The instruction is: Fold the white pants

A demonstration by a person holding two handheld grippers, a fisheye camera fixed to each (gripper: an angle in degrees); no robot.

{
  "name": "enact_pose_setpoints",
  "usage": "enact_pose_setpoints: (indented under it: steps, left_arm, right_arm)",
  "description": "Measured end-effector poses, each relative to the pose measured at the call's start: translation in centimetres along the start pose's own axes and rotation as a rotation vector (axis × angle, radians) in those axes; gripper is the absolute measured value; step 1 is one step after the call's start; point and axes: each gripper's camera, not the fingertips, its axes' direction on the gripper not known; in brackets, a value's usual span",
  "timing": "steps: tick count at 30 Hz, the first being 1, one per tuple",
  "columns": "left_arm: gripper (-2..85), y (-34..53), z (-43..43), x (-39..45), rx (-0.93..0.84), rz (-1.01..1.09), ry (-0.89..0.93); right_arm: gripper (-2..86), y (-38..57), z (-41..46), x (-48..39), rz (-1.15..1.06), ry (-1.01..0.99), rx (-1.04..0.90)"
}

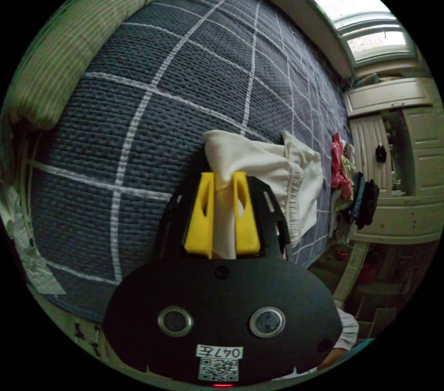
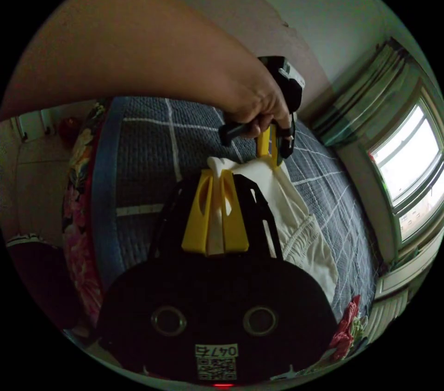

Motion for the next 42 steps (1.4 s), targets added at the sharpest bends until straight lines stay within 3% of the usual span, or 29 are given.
enact_pose_setpoints:
  steps: [4,8,11,16,21,26,31,36,38,40,42]
  left_arm:
    - [3.0,0.1,-1.2,1.8,0.060,0.013,0.013]
    - [2.9,-0.3,-2.8,7.8,0.123,0.071,0.013]
    - [2.9,-1.3,-1.6,16.4,0.127,0.194,-0.092]
    - [2.8,-3.2,7.3,29.4,0.075,0.309,-0.132]
    - [3.3,-3.3,17.9,34.9,-0.012,0.312,-0.190]
    - [6.6,-2.1,23.1,36.6,-0.028,0.352,-0.211]
    - [14.7,-0.6,18.8,38.6,0.030,0.461,-0.115]
    - [15.9,3.3,13.4,37.3,0.082,0.553,-0.167]
    - [15.9,5.2,13.6,35.7,0.035,0.569,-0.178]
    - [16.0,7.8,14.7,32.9,0.011,0.554,-0.215]
    - [16.1,9.7,15.7,30.5,-0.028,0.525,-0.225]
  right_arm:
    - [0.4,2.2,-1.8,2.1,0.104,-0.012,0.056]
    - [0.5,7.5,-6.2,8.8,0.438,-0.067,0.223]
    - [0.4,14.1,-9.2,14.8,0.735,-0.106,0.322]
    - [0.3,26.0,-12.4,21.8,1.027,0.000,0.343]
    - [0.4,36.9,-11.1,26.3,1.241,-0.006,0.178]
    - [0.9,42.5,-9.7,27.3,1.350,-0.008,0.090]
    - [4.6,45.4,-9.8,28.2,1.407,-0.095,0.103]
    - [3.5,41.2,-13.6,27.7,1.177,0.195,0.172]
    - [2.7,39.7,-12.6,28.2,1.122,0.157,0.155]
    - [2.3,39.1,-9.9,29.0,1.108,0.058,0.064]
    - [2.1,39.4,-5.2,29.0,1.075,-0.047,-0.176]
